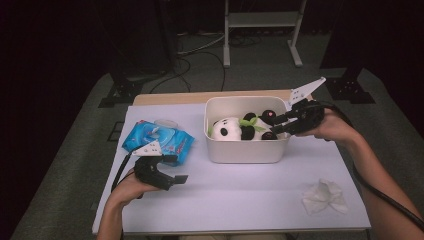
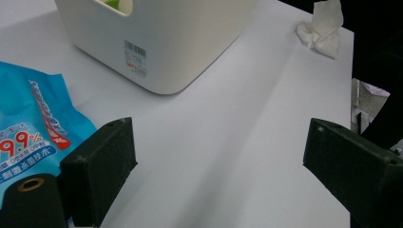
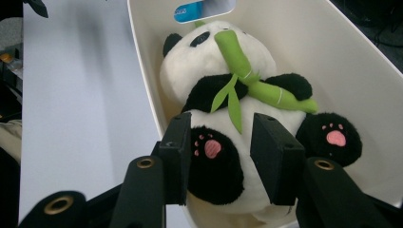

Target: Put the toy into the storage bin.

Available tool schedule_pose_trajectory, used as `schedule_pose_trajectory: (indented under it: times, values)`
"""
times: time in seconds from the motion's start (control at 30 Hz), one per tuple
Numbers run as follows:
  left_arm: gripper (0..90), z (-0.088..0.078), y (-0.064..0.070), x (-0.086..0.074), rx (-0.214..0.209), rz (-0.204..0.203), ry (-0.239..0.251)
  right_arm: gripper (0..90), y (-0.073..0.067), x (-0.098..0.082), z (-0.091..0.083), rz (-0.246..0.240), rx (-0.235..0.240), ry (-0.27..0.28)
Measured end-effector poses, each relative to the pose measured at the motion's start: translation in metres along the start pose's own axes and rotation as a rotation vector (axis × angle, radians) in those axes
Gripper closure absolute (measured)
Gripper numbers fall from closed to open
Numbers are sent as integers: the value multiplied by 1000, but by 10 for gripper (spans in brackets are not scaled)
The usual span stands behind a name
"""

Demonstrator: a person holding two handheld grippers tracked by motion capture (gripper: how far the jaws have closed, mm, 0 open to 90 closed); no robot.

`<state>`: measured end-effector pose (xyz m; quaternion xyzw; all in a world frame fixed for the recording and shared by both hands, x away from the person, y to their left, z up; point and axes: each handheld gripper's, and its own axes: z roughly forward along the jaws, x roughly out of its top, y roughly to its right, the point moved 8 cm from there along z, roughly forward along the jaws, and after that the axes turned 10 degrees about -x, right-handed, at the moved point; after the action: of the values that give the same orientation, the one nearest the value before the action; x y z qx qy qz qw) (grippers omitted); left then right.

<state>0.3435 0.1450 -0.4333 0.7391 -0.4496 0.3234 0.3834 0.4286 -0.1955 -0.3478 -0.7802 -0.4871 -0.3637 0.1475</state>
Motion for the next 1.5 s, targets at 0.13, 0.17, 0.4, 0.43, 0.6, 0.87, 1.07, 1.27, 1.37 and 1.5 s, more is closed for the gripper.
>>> schedule_pose_trajectory:
  times: [0.13,0.17,0.4,0.43,0.6,0.87,1.07,1.27,1.37,1.5]
  values:
    - [97,2,1,0,-1,-1,0,577,-1,-5,-8,18,-7,17]
    - [97,3,1,0,0,0,-3,577,-1,-7,-9,18,-10,23]
    - [97,1,1,1,4,-1,2,570,-3,-21,-21,51,-22,44]
    - [97,1,1,1,5,-2,2,570,-4,-24,-23,57,-23,40]
    - [97,1,1,1,6,-4,2,563,-5,-35,-28,73,-31,39]
    - [97,1,1,1,5,0,-3,558,-6,-53,-34,104,-39,42]
    - [97,1,1,0,7,-3,-3,544,-8,-68,-34,129,-42,32]
    - [97,1,1,2,9,-2,6,535,-9,-80,-33,156,-45,41]
    - [97,1,1,1,8,-1,1,527,-10,-86,-32,171,-45,41]
    - [97,1,1,0,8,1,-3,508,-11,-92,-29,185,-47,37]
